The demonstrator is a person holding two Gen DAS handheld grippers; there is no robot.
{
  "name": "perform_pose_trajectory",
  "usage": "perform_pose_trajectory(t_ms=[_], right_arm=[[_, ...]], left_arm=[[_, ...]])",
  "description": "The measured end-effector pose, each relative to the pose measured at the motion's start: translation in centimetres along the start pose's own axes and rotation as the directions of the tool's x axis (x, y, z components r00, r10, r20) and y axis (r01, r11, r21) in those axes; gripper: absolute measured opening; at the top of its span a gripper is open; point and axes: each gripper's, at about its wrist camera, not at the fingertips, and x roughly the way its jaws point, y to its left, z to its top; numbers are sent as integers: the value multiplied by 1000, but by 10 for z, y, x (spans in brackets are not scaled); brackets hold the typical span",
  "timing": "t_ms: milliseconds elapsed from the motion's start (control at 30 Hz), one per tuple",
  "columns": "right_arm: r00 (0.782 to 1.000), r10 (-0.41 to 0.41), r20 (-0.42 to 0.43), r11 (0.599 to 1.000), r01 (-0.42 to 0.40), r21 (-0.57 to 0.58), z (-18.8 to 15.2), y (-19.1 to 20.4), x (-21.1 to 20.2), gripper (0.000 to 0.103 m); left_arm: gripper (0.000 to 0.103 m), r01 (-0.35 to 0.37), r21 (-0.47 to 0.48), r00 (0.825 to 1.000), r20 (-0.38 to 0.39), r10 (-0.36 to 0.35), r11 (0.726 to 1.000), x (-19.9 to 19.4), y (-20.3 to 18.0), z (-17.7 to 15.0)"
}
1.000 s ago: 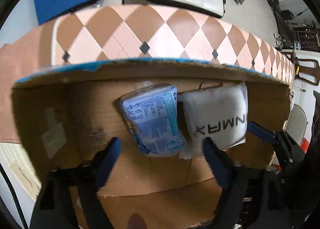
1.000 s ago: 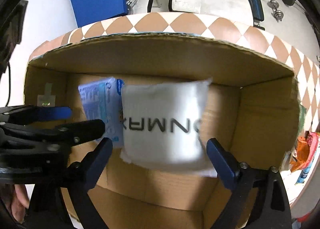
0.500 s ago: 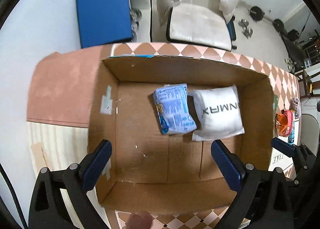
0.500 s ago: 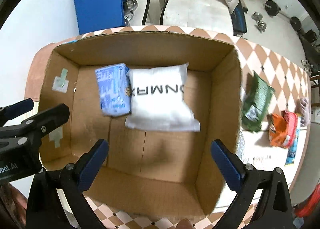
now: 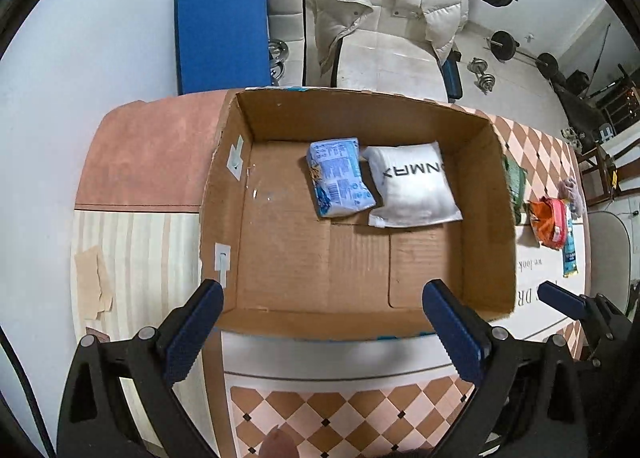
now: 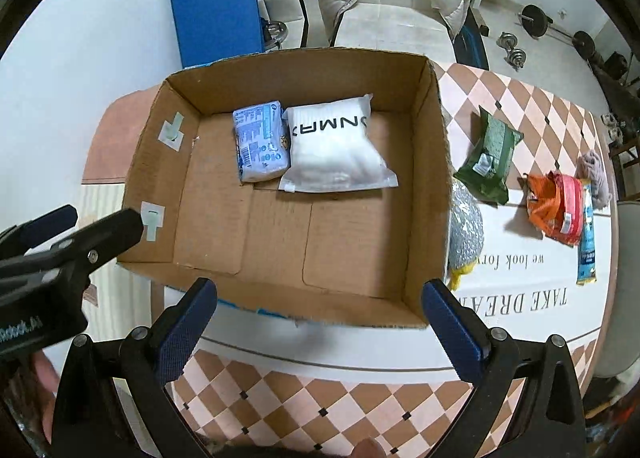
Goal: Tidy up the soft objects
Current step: 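Grasp the green snack bag with the left tool while the right grasps the red bag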
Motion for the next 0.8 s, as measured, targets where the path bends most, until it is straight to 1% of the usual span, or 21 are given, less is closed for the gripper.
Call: perform_pose_trajectory(t_ms=[100,200,300,400,500,567,633,700,800], right_arm=[[999,39,16,999,-39,29,-3,-12,-9,103],[997,72,33,995,-74,60,-2,-32,-22,103],[995,83,62,988,-90,128,3,-72,-41,103],[997,44,66,979,-57,198,13,-125,-55,103],[998,-17,63,958,-2,287,26,-194,-61,103],[997,-57,46,935,37,353,32,-245,-57,103],[997,-76,22,912,61,406,36,-288,-49,103],[996,-84,-5,891,78,446,41,-327,-37,103],[997,-69,-42,869,81,488,51,-373,-14,103]], left_arm=[[102,-16,25,1000,23,15,1000,-12,-17,1],[102,-32,60,997,66,28,998,-30,-42,5],[102,-48,115,994,106,36,992,-43,-80,15],[102,-26,166,994,111,8,986,-43,-120,32],[102,-13,238,998,63,-2,971,-21,-172,55],[102,5,279,1000,10,-8,960,4,-209,73],[102,18,312,999,-41,-5,950,31,-240,89],[102,27,338,995,-102,8,941,65,-270,105],[102,39,349,980,-194,32,936,119,-303,125]])
